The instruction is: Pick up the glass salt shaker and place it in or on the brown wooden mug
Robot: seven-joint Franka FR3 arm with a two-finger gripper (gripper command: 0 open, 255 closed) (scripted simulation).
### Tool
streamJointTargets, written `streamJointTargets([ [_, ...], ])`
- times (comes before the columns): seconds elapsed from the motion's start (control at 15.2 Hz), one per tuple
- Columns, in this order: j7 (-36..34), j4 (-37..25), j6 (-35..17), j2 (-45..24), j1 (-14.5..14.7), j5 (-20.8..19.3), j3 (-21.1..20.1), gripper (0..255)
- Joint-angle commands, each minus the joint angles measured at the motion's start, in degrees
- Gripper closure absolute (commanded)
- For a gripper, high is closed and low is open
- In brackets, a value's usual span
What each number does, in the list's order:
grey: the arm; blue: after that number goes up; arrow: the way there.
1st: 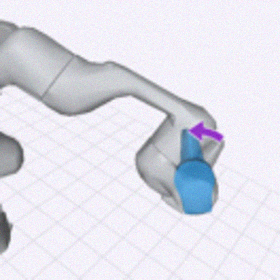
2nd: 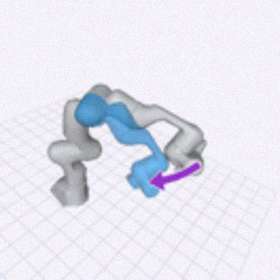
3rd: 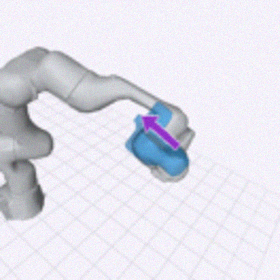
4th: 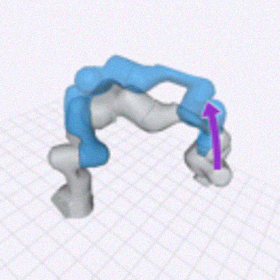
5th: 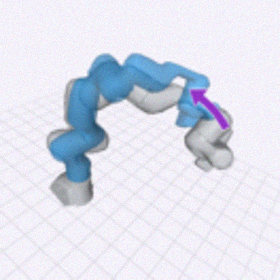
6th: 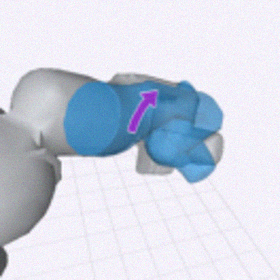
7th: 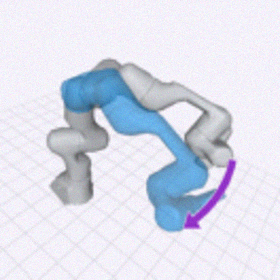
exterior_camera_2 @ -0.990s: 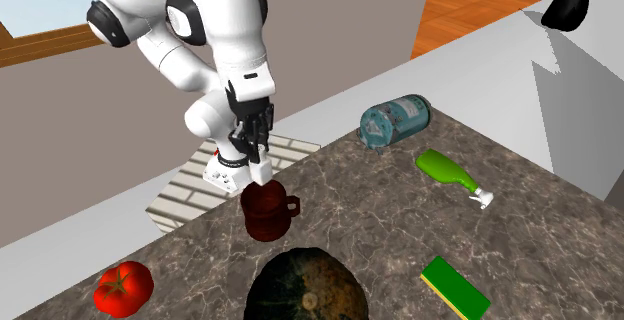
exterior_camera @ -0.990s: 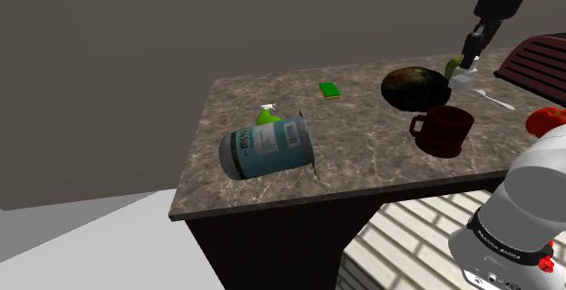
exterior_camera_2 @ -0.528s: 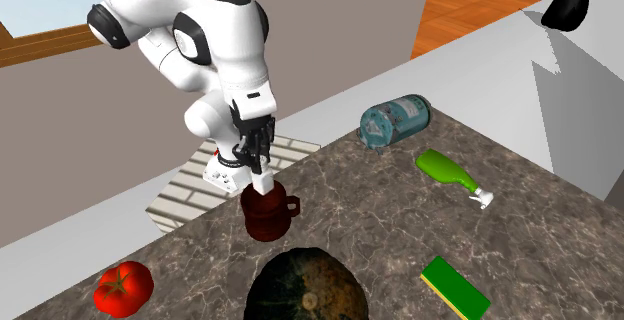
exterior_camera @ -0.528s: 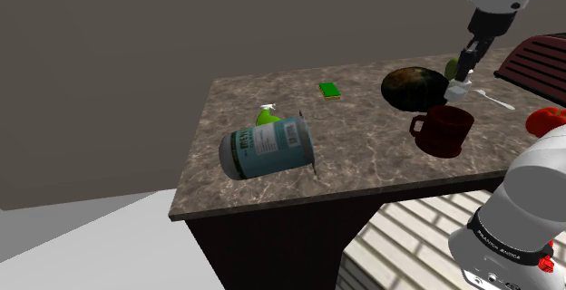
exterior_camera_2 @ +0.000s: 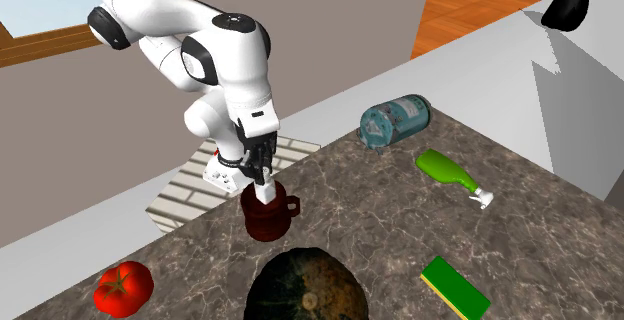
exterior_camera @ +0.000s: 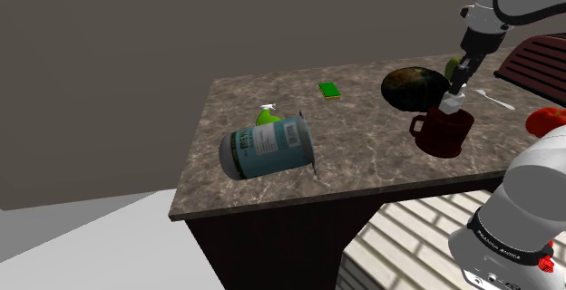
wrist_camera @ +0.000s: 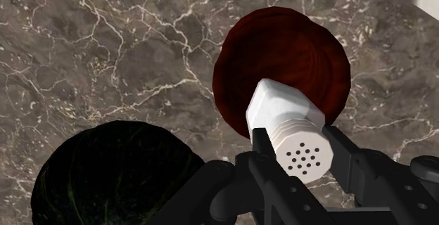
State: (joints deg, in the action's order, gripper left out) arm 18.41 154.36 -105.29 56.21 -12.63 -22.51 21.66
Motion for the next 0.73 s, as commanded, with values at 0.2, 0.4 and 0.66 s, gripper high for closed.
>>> streamJointTargets([
  [0.2,0.0,0.3,-0.3,0.0,-0.1,-0.1,0.1,255],
  [0.4,0.0,0.3,-0.3,0.0,-0.1,-0.1,0.1,255],
  [0.66,0.0,0.3,-0.3,0.0,-0.1,-0.1,0.1,0],
])
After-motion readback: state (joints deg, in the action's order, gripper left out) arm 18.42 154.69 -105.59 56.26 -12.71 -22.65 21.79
